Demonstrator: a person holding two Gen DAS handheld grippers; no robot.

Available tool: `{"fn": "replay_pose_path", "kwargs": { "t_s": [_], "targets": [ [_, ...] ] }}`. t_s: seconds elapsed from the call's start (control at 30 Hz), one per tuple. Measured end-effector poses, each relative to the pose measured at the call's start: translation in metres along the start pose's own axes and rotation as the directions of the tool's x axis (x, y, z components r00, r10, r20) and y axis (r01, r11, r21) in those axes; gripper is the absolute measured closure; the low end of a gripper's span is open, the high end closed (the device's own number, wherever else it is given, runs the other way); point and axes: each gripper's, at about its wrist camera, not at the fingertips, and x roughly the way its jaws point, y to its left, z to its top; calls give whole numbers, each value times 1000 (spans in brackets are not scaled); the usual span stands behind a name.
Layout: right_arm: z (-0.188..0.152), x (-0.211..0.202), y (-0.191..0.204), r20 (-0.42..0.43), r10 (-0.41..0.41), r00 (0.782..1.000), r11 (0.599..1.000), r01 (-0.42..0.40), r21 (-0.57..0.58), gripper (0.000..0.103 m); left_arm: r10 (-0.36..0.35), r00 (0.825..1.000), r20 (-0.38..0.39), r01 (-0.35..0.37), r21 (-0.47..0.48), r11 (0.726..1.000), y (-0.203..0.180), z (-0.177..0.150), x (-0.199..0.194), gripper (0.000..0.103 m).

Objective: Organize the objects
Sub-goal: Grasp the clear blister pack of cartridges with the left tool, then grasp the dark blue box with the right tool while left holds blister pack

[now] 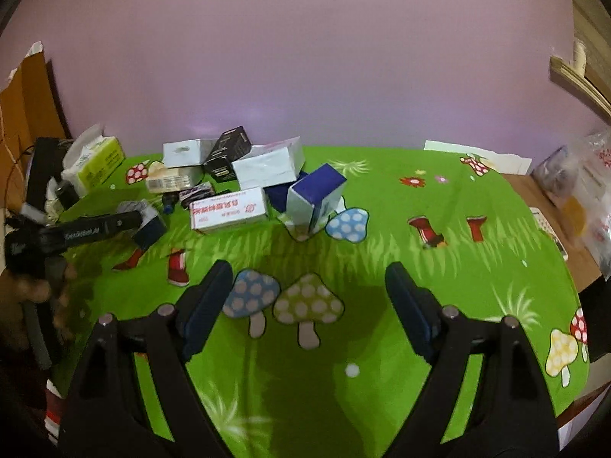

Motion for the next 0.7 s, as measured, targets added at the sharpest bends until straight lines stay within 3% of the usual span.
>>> {"fn": "replay_pose_path", "kwargs": {
  "t_s": [0.07,0.3,0.5,0.7],
  "targets": [
    [6,9,0,-7,-2,1000,1000,2,10,19,12,1000,21,-13,39,999,-4,-1,-4,52],
    [30,37,0,-3,-26,1000,998,26,54,19,27,997,70,-30,41,999,6,-7,-18,52],
    [50,64,-3,-16,-50,999,990,52,128,19,-1,995,97,0,16,1000,14,-14,-40,52],
    [57,99,-11,-95,-104,990,976,120,184,19,-43,996,84,42,16,999,9,-25,-41,52]
  ]
}}
